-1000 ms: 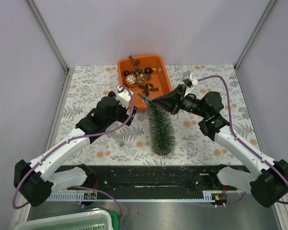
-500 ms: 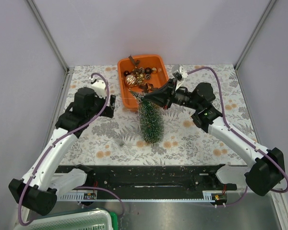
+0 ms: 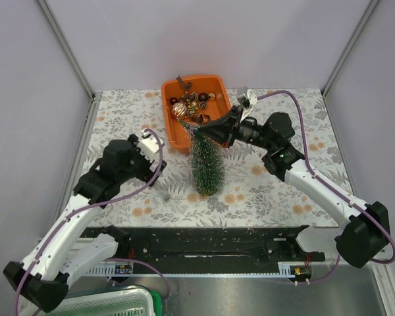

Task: Decorate the small christmas tree

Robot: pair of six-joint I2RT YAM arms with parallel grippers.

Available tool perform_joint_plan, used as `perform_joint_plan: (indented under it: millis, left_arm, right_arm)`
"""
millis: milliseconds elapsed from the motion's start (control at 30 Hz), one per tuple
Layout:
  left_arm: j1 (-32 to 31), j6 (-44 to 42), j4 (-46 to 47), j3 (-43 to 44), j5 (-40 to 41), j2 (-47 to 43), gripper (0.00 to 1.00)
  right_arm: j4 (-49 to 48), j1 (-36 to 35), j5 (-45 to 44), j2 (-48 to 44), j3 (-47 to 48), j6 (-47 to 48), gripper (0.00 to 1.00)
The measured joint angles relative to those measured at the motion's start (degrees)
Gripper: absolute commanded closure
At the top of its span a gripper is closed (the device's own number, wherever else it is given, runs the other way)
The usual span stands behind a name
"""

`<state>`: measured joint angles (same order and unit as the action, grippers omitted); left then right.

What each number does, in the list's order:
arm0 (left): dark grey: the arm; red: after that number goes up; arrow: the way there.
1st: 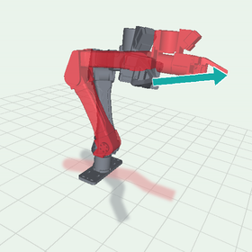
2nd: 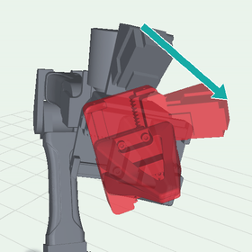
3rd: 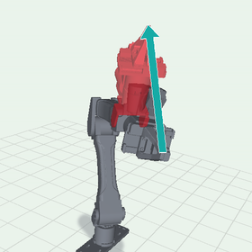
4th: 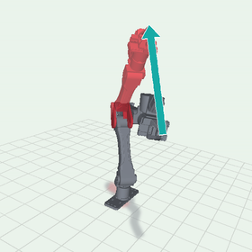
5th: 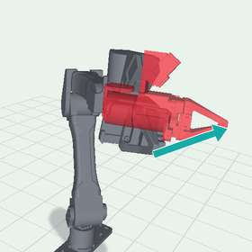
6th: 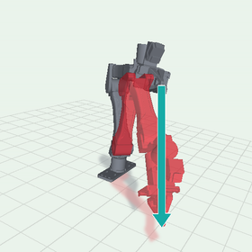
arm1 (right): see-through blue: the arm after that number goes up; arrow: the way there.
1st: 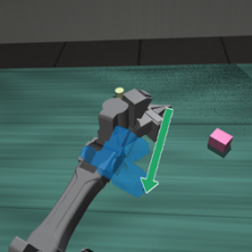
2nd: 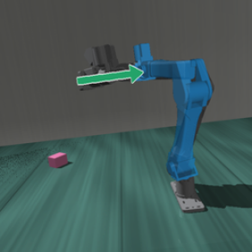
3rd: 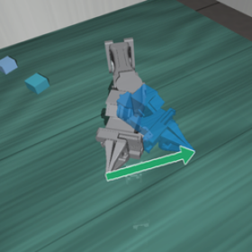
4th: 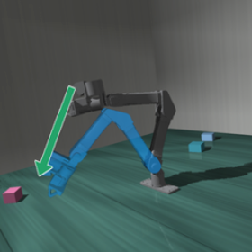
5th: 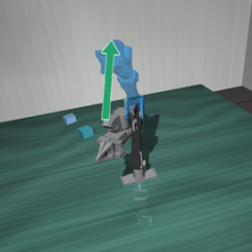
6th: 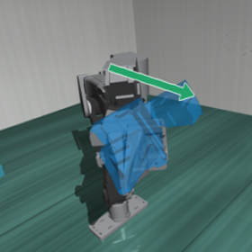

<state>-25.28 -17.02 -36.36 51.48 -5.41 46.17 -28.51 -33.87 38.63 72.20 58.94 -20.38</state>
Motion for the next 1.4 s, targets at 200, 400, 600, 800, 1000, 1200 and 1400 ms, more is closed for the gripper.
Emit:
perform_joint_plan:
  millis: [200, 400, 600, 800, 1000, 1200, 1400]
  left_arm:
    - [-5.0, -1.0, 0.0, 0.0, 7.9, 9.8, 0.01]
    - [-3.1, 0.9, 0.3, 0.0, 11.3, 10.1, 0.01]
    - [2.1, 3.3, -1.9, 0.3, 5.7, 6.8, 0.01]
    - [2.3, 0.8, -7.6, 1.9, -4.6, -1.3, 0.01]
    - [2.4, 0.1, -11.1, 4.5, -7.9, -8.4, 0.01]
    - [3.6, 6.4, -11.1, 8.5, -9.0, -6.6, 0.01]
    - [5.9, 12.5, -8.5, 12.6, -9.4, -1.4, 0.01]
  right_arm:
    - [0.3, -0.3, -0.2, -0.5, 0.0, -0.4, 1.0]
    - [3.6, -0.3, -1.0, -3.2, 0.0, 1.2, 1.0]
    - [5.2, -0.3, -1.6, -4.9, 0.0, 2.8, 1.0]
    - [6.6, -0.3, -1.5, -3.5, 0.1, 3.2, 1.0]
    - [4.4, -0.4, -0.9, 0.4, 1.7, 2.2, 1.0]
    - [-0.8, -0.4, 1.7, 5.5, 3.5, -1.6, 1.0]
    - [-3.8, -1.0, 3.7, 7.5, 4.3, -4.6, 1.0]
